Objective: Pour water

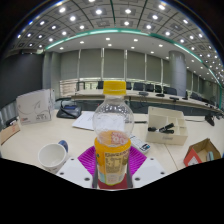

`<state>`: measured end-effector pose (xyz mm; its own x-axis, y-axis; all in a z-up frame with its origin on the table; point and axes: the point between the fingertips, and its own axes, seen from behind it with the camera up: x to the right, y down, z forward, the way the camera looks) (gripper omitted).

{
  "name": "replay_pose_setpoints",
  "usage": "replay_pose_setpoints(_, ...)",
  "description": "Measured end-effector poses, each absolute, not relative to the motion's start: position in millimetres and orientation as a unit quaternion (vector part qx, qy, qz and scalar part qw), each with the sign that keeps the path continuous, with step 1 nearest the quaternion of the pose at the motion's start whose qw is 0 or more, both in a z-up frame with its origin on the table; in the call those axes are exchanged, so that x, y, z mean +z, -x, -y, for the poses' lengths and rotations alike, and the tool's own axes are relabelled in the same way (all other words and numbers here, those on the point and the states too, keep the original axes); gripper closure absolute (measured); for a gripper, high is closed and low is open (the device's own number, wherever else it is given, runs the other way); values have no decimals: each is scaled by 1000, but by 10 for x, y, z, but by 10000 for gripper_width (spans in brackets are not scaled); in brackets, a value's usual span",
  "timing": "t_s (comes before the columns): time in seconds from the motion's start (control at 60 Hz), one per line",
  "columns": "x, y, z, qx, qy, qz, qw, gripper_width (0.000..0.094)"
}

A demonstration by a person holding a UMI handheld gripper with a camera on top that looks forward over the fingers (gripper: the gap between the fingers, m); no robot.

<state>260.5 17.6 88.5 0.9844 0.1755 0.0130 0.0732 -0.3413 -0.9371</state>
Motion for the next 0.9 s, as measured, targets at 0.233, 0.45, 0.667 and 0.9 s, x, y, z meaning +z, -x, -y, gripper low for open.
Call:
replay_pose_setpoints(0.233, 562, -2722, -115, 58, 819, 57, 568, 506)
replay_pose_setpoints(0.45, 462, -2662, 23, 46, 836, 75, 541, 62)
replay_pose_setpoints(0.667, 831, -2586, 539, 6, 858, 55, 511, 76)
replay_pose_setpoints(0.9, 1606, -2138, 1709, -17, 877, 6, 480, 81)
